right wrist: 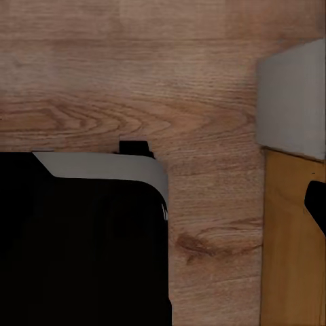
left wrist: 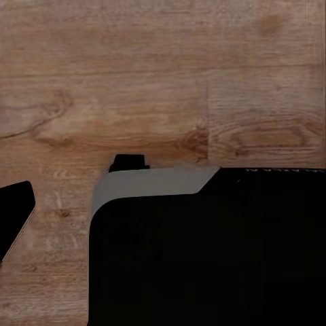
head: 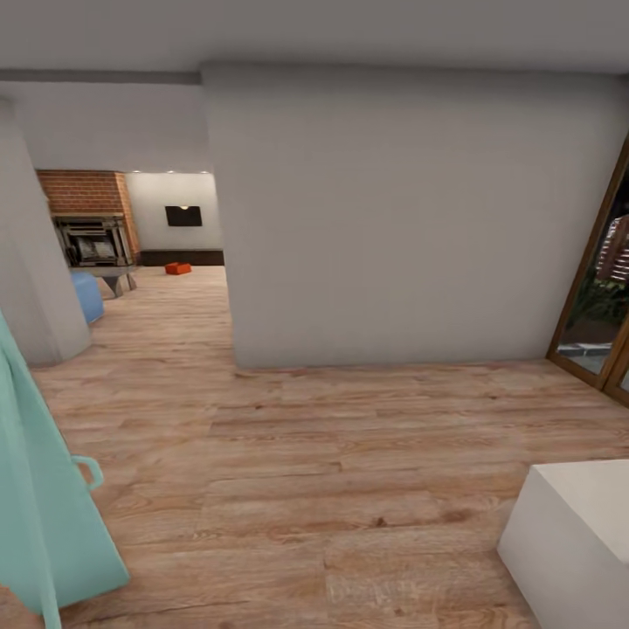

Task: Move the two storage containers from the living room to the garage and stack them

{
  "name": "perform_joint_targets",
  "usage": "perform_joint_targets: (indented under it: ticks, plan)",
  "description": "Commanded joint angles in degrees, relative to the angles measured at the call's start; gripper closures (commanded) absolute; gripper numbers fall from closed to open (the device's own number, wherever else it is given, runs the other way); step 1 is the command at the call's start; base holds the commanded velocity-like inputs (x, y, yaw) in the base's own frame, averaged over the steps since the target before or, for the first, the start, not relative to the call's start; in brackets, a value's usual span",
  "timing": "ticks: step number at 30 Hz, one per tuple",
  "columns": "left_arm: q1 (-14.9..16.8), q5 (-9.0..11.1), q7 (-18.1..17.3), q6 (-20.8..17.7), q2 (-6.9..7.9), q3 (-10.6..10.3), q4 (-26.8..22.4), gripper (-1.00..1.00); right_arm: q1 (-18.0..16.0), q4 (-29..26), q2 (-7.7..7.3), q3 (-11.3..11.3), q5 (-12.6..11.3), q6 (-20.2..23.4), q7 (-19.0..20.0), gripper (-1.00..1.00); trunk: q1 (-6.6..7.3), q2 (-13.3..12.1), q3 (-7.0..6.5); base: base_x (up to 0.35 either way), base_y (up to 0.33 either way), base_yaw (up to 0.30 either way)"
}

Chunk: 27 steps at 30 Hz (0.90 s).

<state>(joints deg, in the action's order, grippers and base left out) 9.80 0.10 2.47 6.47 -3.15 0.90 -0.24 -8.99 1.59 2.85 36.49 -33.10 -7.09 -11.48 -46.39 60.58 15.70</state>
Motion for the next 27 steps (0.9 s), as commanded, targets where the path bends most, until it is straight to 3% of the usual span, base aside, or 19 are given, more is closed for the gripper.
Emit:
perform_joint_targets:
  ticks: [1,18,27]
  plan:
    - [0.04,0.00,0.17,0.23,-0.02,0.07,0.06,-1.00,-0.06,0.17,0.05,0.44,-0.48,-0.29,-0.03,-1.00,-0.04,0.04,0.07,0.322,0.000,0.000]
    - [0.04,-0.01,0.17,0.22,-0.02,0.07,0.06,-1.00,-0.03,0.17,0.13,0.42,-0.61,-0.24,-0.03,-1.00,-0.04,0.04,0.07,0.322,0.000,0.001]
    - [0.04,-0.01,0.17,0.22,-0.02,0.07,0.06,-1.00,-0.06,0.17,0.08,0.42,-0.56,-0.29,-0.03,-1.00,-0.04,0.04,0.07,0.322,0.000,0.213]
